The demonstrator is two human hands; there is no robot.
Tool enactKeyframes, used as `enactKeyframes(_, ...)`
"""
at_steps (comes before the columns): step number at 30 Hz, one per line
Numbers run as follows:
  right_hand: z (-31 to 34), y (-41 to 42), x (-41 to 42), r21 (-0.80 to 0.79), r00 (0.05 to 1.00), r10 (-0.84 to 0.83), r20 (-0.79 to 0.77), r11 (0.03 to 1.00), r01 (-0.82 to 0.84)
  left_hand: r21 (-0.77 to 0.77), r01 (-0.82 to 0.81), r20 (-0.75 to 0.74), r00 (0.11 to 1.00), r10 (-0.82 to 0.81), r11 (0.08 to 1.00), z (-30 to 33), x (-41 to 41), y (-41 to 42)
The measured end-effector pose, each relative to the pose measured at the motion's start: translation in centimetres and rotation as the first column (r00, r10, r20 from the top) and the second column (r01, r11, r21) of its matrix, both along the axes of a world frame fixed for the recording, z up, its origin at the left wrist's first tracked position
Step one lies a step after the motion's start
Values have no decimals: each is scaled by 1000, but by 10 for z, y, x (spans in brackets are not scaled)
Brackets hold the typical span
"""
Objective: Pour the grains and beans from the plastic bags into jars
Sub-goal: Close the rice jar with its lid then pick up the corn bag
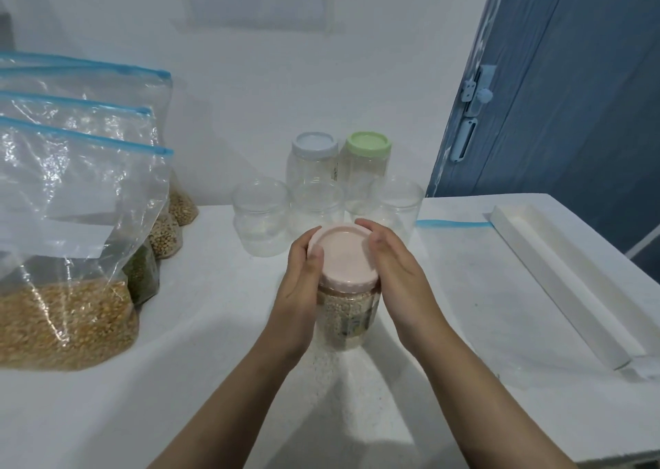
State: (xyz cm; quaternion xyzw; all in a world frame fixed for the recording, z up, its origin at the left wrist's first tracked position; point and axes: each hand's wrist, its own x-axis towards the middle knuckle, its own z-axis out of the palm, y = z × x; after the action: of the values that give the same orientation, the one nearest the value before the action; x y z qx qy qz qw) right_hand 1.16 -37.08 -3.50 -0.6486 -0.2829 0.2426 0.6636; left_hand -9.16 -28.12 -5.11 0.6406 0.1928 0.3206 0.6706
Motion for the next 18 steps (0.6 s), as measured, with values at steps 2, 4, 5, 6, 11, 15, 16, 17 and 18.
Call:
enactKeyframes(2,5,3,4,-45,999,2,39,999,0,6,35,-19,999,-35,999,1,-1,1)
enactKeyframes(4,9,7,7,-63,998,-11,61,998,14,15,40,-27,999,-39,999,3,-1,0)
enactKeyframes(5,9,9,7,-55,998,-25,62,998,28,24,30,-26,999,-29,999,4,-1,-2)
enactKeyframes(6,7,10,6,-41,998,-44,53,998,46,32,15,-25,1000,-14,999,5,-1,-3)
enactKeyframes(11,1,14,0,22,989,-142,50,990,142,57,-21,-16,1000,22,998,2,2,-3)
enactKeyframes(15,1,13,5,42,980,-148,131,989,143,72,24,-15,1000,-23,997,0,1,-1)
enactKeyframes(16,1,12,7,46,983,-126,135,992,120,75,28,-10,1000,-28,997,0,1,-2)
enactKeyframes(17,1,12,10,45,986,-100,136,995,94,78,28,-4,1000,-28,997,-1,1,-3)
enactKeyframes(18,1,13,12,40,988,-77,135,997,72,80,26,1,1000,-27,996,-1,1,-3)
